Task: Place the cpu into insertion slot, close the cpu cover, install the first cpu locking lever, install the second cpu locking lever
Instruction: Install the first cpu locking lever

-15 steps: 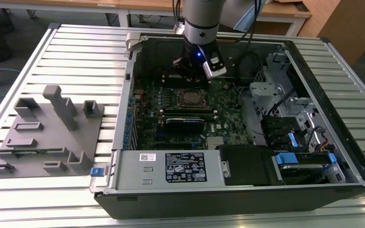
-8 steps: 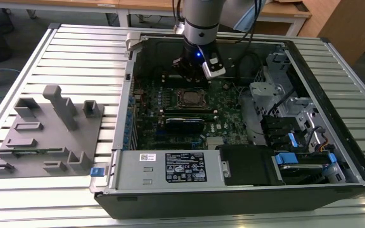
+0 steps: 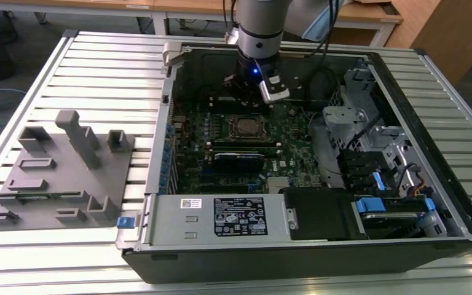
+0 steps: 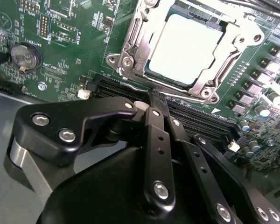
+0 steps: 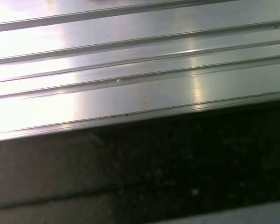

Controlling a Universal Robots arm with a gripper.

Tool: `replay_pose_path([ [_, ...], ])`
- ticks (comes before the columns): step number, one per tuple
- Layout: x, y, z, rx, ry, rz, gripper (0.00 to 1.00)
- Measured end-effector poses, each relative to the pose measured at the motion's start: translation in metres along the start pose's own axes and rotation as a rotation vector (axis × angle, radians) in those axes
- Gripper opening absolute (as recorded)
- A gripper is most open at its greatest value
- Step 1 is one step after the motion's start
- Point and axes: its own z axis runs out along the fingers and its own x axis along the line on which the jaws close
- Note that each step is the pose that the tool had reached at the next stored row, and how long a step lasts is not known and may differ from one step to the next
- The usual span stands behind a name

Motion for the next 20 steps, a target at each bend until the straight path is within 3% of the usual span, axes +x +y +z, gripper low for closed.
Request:
replay_pose_path([
  [20, -0.0004, -0.0002, 0.0028, 0.0024, -0.0087, 0.088, 0.11],
])
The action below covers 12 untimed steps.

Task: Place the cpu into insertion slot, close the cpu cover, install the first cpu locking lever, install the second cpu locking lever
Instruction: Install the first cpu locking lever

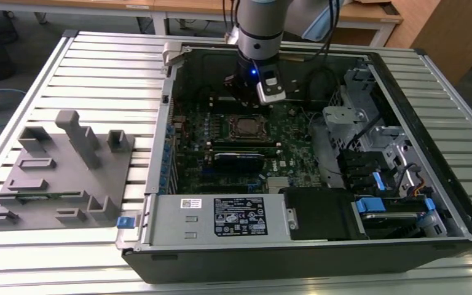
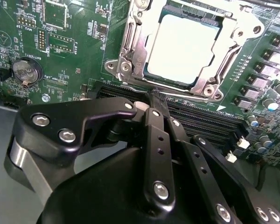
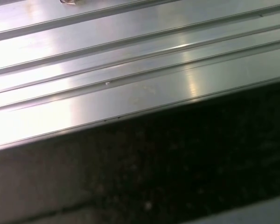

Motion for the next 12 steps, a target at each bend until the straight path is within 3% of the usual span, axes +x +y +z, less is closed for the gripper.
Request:
replay_pose_path([
  [12, -0.0003, 0.0, 0.0009, -0.0001, -0.0012, 0.011, 0.11],
])
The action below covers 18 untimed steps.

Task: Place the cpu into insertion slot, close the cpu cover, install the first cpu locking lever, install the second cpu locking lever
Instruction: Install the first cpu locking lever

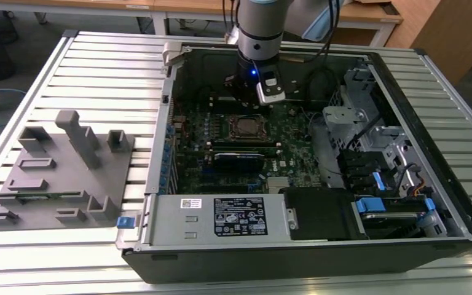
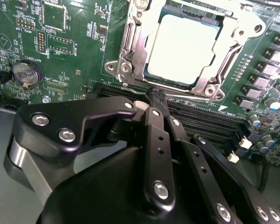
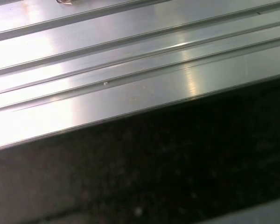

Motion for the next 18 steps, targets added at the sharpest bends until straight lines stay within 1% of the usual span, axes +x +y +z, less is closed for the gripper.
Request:
replay_pose_path([
  [2, 0.0, 0.0001, -0.0013, 0.0001, 0.0, 0.0, 0.11],
  [7, -0.0002, 0.0009, -0.0087, -0.0002, -0.0001, 0.0, 0.11],
  [13, -0.0003, 0.0009, -0.0094, 0.0001, -0.0001, 0.001, 0.11],
  [15, -0.0004, 0.0004, -0.0094, 0.0028, -0.0012, 0.005, 0.11],
  [18, -0.0004, 0.0004, -0.0094, 0.0029, -0.0017, 0.009, 0.11],
])
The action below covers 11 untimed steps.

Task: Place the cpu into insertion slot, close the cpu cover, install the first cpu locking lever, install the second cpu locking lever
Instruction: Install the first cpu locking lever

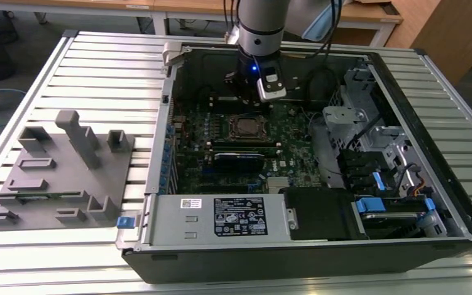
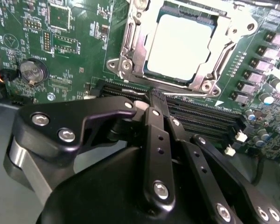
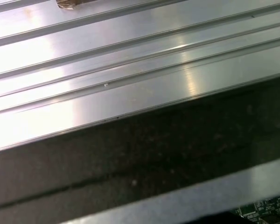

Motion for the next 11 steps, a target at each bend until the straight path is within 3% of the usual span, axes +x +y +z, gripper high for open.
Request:
replay_pose_path([
  [11, -0.002, 0.0005, 0.0017, -0.0006, -0.0018, 0.002, 0.11],
])
